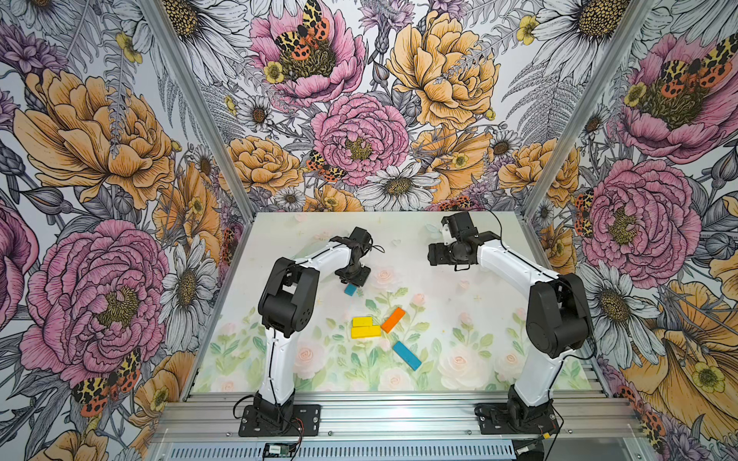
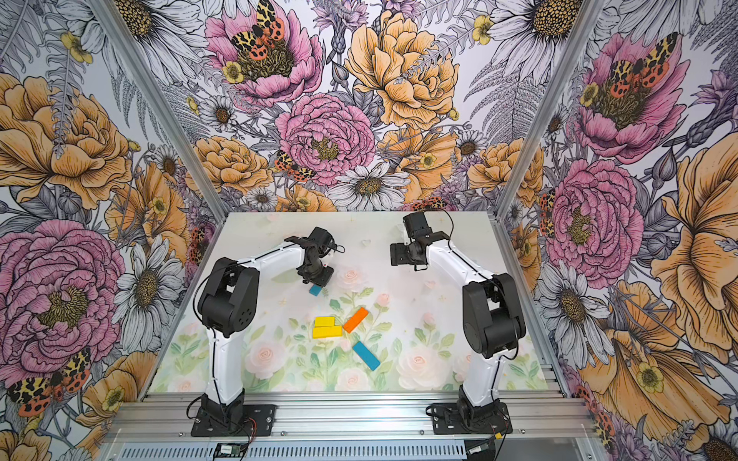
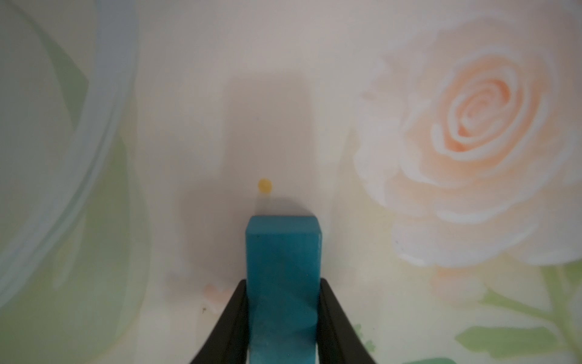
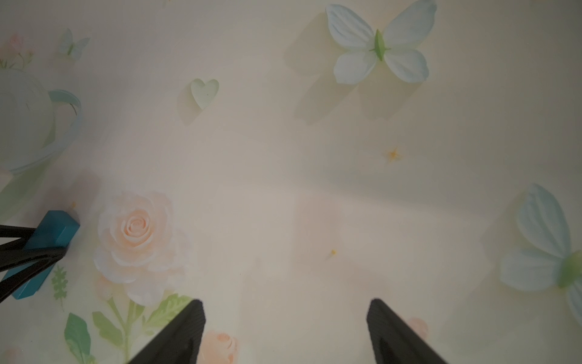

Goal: Assemble the number 7 with building blocks
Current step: Pick up the building block from the center of the board, then place the building block at the center of the board.

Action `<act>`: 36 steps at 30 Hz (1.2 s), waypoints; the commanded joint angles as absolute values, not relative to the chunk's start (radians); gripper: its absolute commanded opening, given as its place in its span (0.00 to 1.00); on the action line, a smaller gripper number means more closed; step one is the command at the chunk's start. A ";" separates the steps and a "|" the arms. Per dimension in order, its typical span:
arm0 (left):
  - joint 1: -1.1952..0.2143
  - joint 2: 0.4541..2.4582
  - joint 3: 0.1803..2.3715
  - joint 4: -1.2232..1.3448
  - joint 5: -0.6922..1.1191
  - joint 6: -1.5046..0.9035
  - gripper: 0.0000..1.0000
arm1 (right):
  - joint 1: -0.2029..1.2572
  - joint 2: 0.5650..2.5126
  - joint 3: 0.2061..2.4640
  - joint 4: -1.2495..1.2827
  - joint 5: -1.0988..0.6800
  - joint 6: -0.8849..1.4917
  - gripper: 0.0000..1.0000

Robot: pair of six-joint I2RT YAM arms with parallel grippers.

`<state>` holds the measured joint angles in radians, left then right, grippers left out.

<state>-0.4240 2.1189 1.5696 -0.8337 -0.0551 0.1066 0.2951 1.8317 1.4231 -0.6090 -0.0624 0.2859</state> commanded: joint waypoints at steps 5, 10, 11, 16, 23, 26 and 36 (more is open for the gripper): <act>-0.400 2.154 1.624 -0.862 -0.017 0.170 0.11 | 0.300 1.814 1.443 -0.618 -0.104 0.335 0.82; -0.398 2.165 1.653 -0.866 -0.012 0.166 0.12 | 0.307 1.808 1.452 -0.618 -0.106 0.346 0.83; -0.397 2.170 1.661 -0.867 -0.010 0.165 0.12 | 0.307 1.807 1.453 -0.619 -0.107 0.347 0.84; -0.396 2.202 1.718 -0.893 0.002 0.179 0.15 | 0.308 1.788 1.453 -0.621 -0.104 0.348 0.86; -0.392 2.266 1.813 -0.940 0.004 0.212 0.16 | 0.308 1.773 1.442 -0.623 -0.100 0.355 0.91; -0.390 2.286 1.848 -0.943 0.014 0.212 0.16 | 0.310 1.765 1.439 -0.622 -0.100 0.356 0.95; -0.388 2.328 1.918 -0.971 0.032 0.208 0.19 | 0.314 1.744 1.418 -0.623 -0.076 0.357 0.99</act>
